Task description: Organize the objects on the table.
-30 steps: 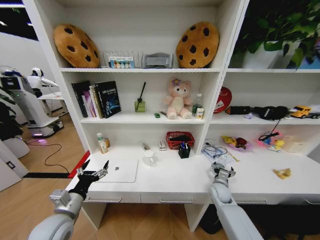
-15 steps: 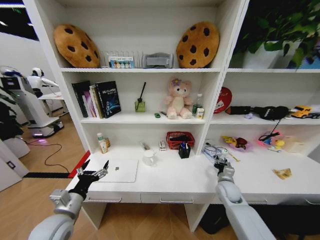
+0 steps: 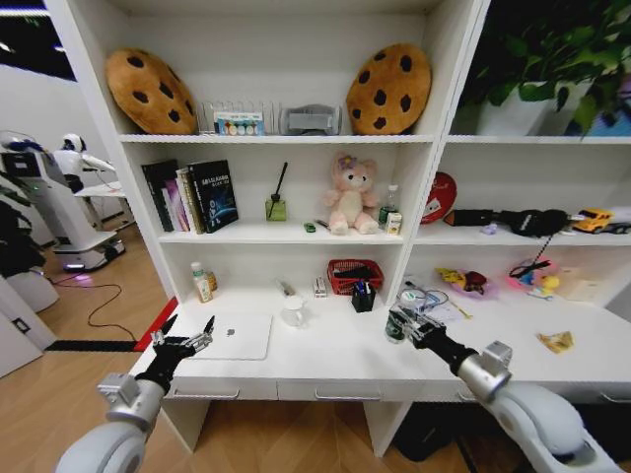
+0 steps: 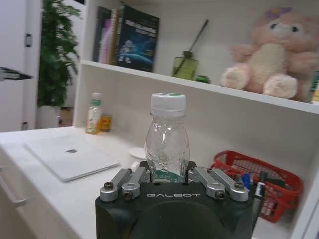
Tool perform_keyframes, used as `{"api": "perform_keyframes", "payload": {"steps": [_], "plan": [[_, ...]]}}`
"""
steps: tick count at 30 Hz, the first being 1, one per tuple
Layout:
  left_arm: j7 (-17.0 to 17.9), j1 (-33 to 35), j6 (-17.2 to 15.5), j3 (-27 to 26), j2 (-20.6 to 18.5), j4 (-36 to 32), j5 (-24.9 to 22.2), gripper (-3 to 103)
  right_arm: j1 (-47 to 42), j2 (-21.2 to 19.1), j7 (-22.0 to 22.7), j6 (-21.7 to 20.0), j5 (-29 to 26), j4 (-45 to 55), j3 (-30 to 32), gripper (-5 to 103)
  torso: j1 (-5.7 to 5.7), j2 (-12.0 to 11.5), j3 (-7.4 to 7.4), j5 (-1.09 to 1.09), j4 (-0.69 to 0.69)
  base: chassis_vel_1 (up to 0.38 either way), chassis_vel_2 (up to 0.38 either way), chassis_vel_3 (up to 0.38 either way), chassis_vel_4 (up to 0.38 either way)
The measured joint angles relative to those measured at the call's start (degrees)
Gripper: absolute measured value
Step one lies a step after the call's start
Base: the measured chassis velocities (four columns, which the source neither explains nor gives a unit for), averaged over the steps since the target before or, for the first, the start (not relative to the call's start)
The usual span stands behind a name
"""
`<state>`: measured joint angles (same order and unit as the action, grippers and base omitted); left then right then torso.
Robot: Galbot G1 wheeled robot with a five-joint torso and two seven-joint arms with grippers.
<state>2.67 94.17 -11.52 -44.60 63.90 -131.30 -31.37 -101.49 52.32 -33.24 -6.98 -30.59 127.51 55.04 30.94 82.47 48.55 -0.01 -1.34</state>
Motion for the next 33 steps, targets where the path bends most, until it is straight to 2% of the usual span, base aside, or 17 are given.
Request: {"api": "perform_keyframes", "payload": {"steps": [3,7,9,10,12,16,33], "plan": [[0.0,0.0,0.0,0.0,0.0,0.0,0.0,100,-5.3,2.3,-4.7,4.3,1.2,1.2,2.1,28,0.00,0.0,0.00,0.01,0.00,0.000,0.000,0.000,0.000],[0.0,0.0,0.0,0.0,0.0,0.0,0.0,100,-7.6,4.8,-4.7,5.4,1.9,3.1,1.5,28,0.00,0.0,0.00,-0.01,0.01,0.000,0.000,0.000,0.000],[0.0,0.0,0.0,0.0,0.0,0.0,0.0,100,-8.6,8.3,-3.0,5.9,3.2,4.7,-0.3,28,0.00,0.0,0.01,0.00,0.02,0.000,0.000,0.000,0.000],[0.0,0.0,0.0,0.0,0.0,0.0,0.0,100,-8.6,8.3,-3.0,5.9,3.2,4.7,-0.3,28,0.00,0.0,0.01,0.00,0.02,0.000,0.000,0.000,0.000],[0.0,0.0,0.0,0.0,0.0,0.0,0.0,100,-9.0,12.0,0.2,5.5,4.7,5.3,-3.3,28,0.00,0.0,0.01,-0.01,0.02,0.000,0.000,0.000,0.000],[0.0,0.0,0.0,0.0,0.0,0.0,0.0,100,-9.6,14.6,1.5,5.5,6.9,5.0,-5.8,28,0.00,0.0,0.01,0.01,0.01,0.000,0.000,0.000,0.000],[0.0,0.0,0.0,0.0,0.0,0.0,0.0,100,-7.9,12.5,1.8,4.1,7.7,2.7,-5.9,28,0.02,0.0,0.01,0.00,0.02,-0.009,-0.007,0.009,0.005]]}}
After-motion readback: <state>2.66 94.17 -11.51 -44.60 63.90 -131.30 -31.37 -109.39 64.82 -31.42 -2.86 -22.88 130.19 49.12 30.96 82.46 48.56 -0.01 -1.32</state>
